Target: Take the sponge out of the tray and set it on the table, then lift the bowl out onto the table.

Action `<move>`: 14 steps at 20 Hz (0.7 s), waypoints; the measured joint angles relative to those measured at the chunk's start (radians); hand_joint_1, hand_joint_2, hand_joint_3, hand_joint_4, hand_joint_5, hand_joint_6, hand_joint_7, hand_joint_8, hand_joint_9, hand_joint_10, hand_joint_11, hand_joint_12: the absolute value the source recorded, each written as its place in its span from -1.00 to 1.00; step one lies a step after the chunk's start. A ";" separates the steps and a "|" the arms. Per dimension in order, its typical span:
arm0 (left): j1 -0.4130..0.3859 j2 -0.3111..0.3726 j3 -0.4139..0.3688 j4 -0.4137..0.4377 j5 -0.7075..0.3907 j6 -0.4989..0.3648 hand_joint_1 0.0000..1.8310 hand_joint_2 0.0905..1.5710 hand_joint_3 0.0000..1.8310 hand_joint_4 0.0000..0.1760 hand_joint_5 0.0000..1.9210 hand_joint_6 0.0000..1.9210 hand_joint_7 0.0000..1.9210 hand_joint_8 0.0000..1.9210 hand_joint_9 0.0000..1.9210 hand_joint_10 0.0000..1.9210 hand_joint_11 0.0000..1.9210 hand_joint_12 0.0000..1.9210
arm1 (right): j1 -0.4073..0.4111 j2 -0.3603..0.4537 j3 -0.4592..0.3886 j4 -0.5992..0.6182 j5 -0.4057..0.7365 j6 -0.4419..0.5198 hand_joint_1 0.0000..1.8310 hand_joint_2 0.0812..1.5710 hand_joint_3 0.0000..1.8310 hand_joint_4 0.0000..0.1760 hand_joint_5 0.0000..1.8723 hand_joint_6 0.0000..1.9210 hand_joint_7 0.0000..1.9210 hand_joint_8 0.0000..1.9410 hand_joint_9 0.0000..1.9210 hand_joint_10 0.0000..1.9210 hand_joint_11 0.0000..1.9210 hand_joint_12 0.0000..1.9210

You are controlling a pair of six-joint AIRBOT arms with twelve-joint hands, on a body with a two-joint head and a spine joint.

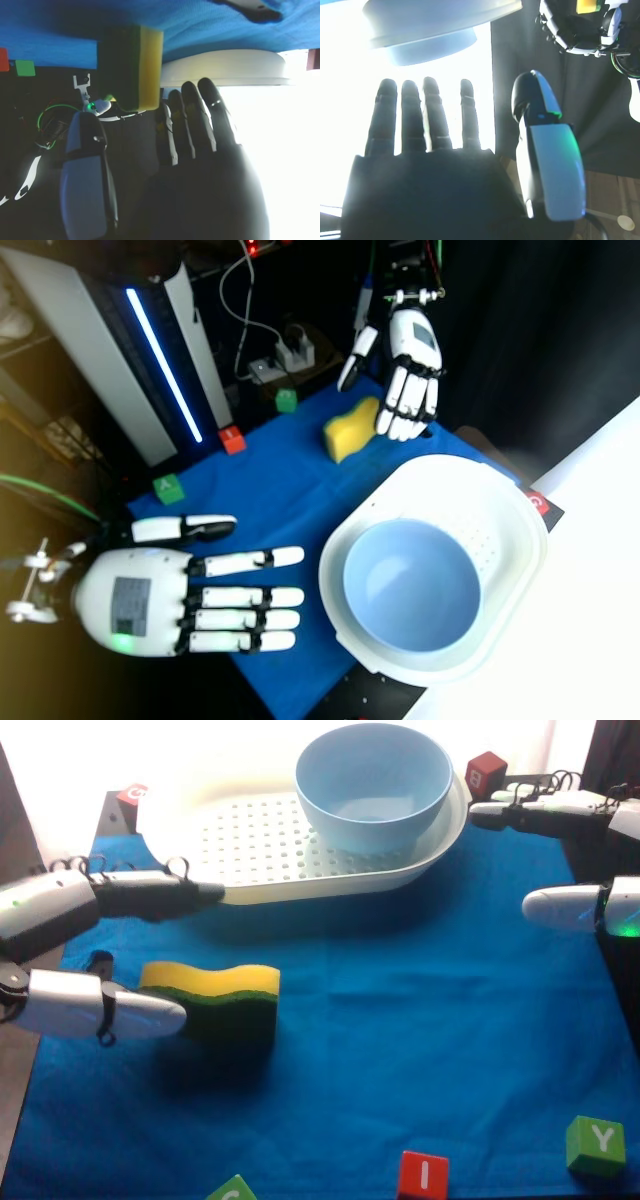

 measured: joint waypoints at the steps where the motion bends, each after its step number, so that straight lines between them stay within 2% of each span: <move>1: -0.004 0.009 -0.004 -0.007 -0.010 0.010 -0.41 0.16 -1.00 0.23 -0.86 -0.99 -0.74 -0.99 -0.74 -0.99 -0.99 -0.70 | 0.000 0.000 0.000 -0.006 0.007 0.000 -0.43 0.45 -1.00 1.00 -0.72 -0.99 -0.83 -0.99 -0.94 -0.99 -0.97 -0.95; 2: -0.014 0.020 -0.005 -0.021 -0.031 0.037 -0.43 0.06 -1.00 0.93 -0.95 -1.00 -0.94 -1.00 -0.94 -1.00 -1.00 -0.68 | 0.000 0.000 0.000 -0.007 0.018 0.000 -0.37 0.45 -1.00 0.99 -0.73 -1.00 -0.85 -1.00 -0.96 -1.00 -0.98 -0.94; 3: -0.019 0.028 -0.005 -0.051 -0.053 0.061 -0.48 0.04 -1.00 0.99 -0.99 -1.00 -0.99 -1.00 -0.99 -1.00 -1.00 -0.67 | 0.010 0.000 0.004 -0.014 0.023 -0.001 -0.38 0.44 -1.00 0.75 -0.74 -1.00 -0.85 -1.00 -0.96 -1.00 -0.98 -0.94; 4: -0.022 0.028 -0.005 -0.084 -0.071 0.079 -0.48 0.04 -1.00 0.99 -0.99 -1.00 -0.99 -1.00 -0.99 -1.00 -1.00 -0.67 | 0.014 0.000 0.013 -0.016 0.030 0.000 -0.38 0.44 -1.00 0.75 -0.74 -1.00 -0.85 -1.00 -0.96 -1.00 -0.98 -0.94; 5: -0.027 0.028 -0.005 -0.113 -0.085 0.099 -0.46 0.05 -1.00 0.79 -0.99 -1.00 -1.00 -1.00 -1.00 -1.00 -1.00 -0.83 | 0.030 0.000 0.024 -0.014 0.035 0.000 -0.32 0.40 -1.00 0.83 -0.74 -1.00 -0.85 -1.00 -0.95 -1.00 -0.98 -0.93; 6: -0.027 0.026 -0.001 -0.125 -0.089 0.109 -0.43 0.06 -1.00 0.77 -0.98 -1.00 -1.00 -1.00 -1.00 -1.00 -1.00 -0.93 | 0.063 0.000 0.033 -0.027 0.026 0.000 -0.28 0.37 -1.00 0.69 -0.72 -0.99 -0.84 -1.00 -0.95 -0.99 -0.98 -0.93; 7: -0.027 0.021 0.004 -0.141 -0.091 0.113 -0.43 0.06 -1.00 0.71 -0.97 -0.99 -1.00 -1.00 -1.00 -1.00 -0.99 -0.95 | 0.096 0.000 0.040 -0.045 0.026 0.000 -0.30 0.34 -1.00 0.68 -0.72 -1.00 -0.82 -1.00 -0.93 -1.00 -0.98 -0.91; 8: -0.028 0.009 0.012 -0.150 -0.090 0.113 -0.42 0.06 -1.00 0.60 -0.96 -0.99 -1.00 -1.00 -1.00 -1.00 -0.97 -0.95 | 0.128 0.000 0.048 -0.060 0.036 0.000 -0.33 0.32 -1.00 0.93 -0.72 -1.00 -0.83 -1.00 -0.92 -1.00 -0.98 -0.90; 9: -0.029 -0.005 0.019 -0.164 -0.088 0.116 -0.40 0.07 -1.00 0.40 -0.94 -0.99 -0.99 -1.00 -1.00 -1.00 -0.95 -0.93 | 0.166 -0.005 0.063 -0.078 0.042 0.001 -0.29 0.33 -1.00 0.79 -0.70 -1.00 -0.78 -0.99 -0.88 -0.98 -0.95 -0.89; 10: -0.028 -0.014 0.029 -0.162 -0.082 0.116 -0.40 0.07 -1.00 0.40 -0.94 -0.99 -0.99 -1.00 -1.00 -1.00 -0.95 -0.93 | 0.189 -0.010 0.071 -0.090 0.038 0.001 -0.29 0.33 -1.00 0.79 -0.70 -1.00 -0.78 -0.99 -0.88 -0.98 -0.95 -0.89; 11: -0.029 -0.029 0.039 -0.167 -0.062 0.116 -0.33 0.04 -1.00 0.20 -0.89 -0.99 -0.92 -1.00 -0.98 -1.00 -0.93 -0.90 | 0.219 -0.023 0.086 -0.115 0.029 0.002 -0.25 0.32 -1.00 0.94 -0.69 -0.99 -0.78 -0.99 -0.87 -0.99 -0.93 -0.87; 12: -0.028 -0.043 0.048 -0.168 -0.036 0.117 -0.31 0.03 -0.99 0.16 -0.87 -1.00 -0.90 -1.00 -0.96 -1.00 -0.99 -0.70 | 0.253 -0.040 0.100 -0.153 0.009 0.001 -0.24 0.30 -1.00 0.99 -0.68 -0.99 -0.79 -1.00 -0.88 -0.99 -0.92 -0.87; 13: -0.028 -0.051 0.049 -0.169 -0.018 0.119 -0.27 0.03 -0.99 0.14 -0.87 -1.00 -0.90 -1.00 -0.97 -1.00 -1.00 -0.71 | 0.279 -0.053 0.111 -0.188 -0.011 0.002 -0.28 0.29 -1.00 1.00 -0.70 -1.00 -0.80 -1.00 -0.93 -1.00 -0.97 -0.88; 14: -0.028 -0.058 0.049 -0.166 -0.006 0.118 -0.29 0.06 -0.99 -0.02 -0.87 -1.00 -0.89 -1.00 -0.96 -1.00 -1.00 -0.74 | 0.311 -0.066 0.119 -0.228 -0.041 0.002 -0.28 0.28 -1.00 1.00 -0.70 -1.00 -0.82 -1.00 -0.94 -1.00 -0.99 -0.89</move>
